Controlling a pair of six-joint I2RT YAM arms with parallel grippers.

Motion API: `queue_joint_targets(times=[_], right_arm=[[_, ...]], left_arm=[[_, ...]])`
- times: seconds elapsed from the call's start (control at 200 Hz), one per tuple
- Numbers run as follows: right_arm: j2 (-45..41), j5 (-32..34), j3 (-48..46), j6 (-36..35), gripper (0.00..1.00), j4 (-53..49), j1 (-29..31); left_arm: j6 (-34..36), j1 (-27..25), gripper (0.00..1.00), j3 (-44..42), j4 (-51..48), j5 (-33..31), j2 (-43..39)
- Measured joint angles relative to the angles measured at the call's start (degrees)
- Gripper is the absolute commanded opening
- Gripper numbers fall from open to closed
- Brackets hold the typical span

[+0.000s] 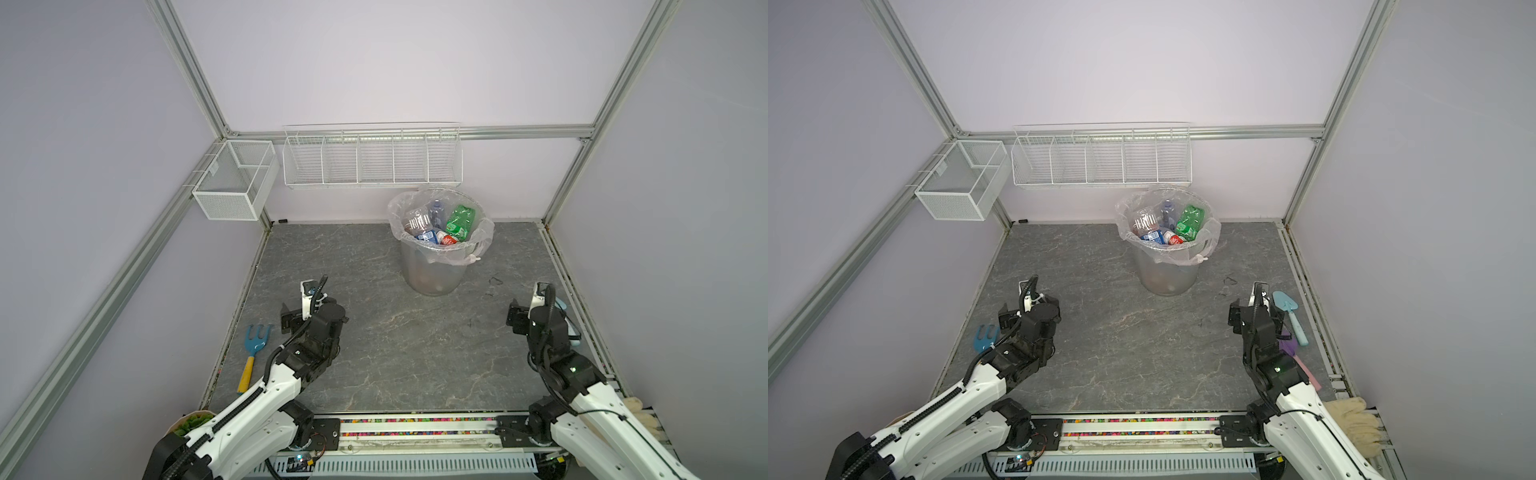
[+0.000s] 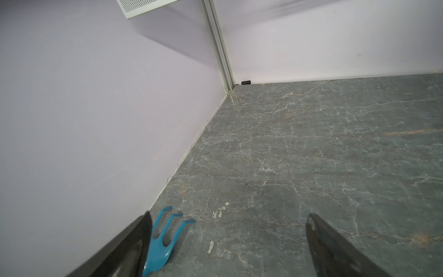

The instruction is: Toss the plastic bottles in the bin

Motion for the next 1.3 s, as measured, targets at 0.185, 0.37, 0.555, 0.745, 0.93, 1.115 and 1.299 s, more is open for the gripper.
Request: queue_joint_targets(times=[0.185, 0.37, 0.555, 0.745, 0.93, 1.115, 1.299], right_arm=[[-4.63, 0.24, -1.05, 0.02, 0.89, -1.66, -0.07], [-2.19, 1.51, -1.60, 0.90, 0.89, -2.86, -0.07], [-1.88, 1.66, -3.87, 0.76, 0.89, -3.54, -0.07], [-6.43, 3.21, -10.34, 0.61, 0.89, -1.22, -0.09], [-7.30, 4.57, -13.92, 0.66, 0.89, 0.76, -0.20], [-3.58, 5.97, -13.88, 0.94, 0.89, 4.31, -1.07], [1.55, 6.45, -13.88, 0.87, 0.89, 8.63, -1.62]], left_arm=[[-2.32, 0.09, 0.99, -0.83, -2.12, -0.33, -1.60], [-5.88, 0.09, 0.99, -2.29, -5.14, -1.88, -2.56], [-8.09, 0.09, 0.99, -5.16, -7.67, -1.81, -7.28], [-6.62, 0.09, 0.99, -10.25, -7.23, 0.92, -16.15], [-6.03, 0.09, 0.99, -10.73, -6.73, 1.77, -17.79], [-5.05, 0.09, 0.99, -10.73, -4.46, 1.79, -13.94], [-3.98, 0.37, 0.99, -10.73, -1.33, 1.79, -11.63]])
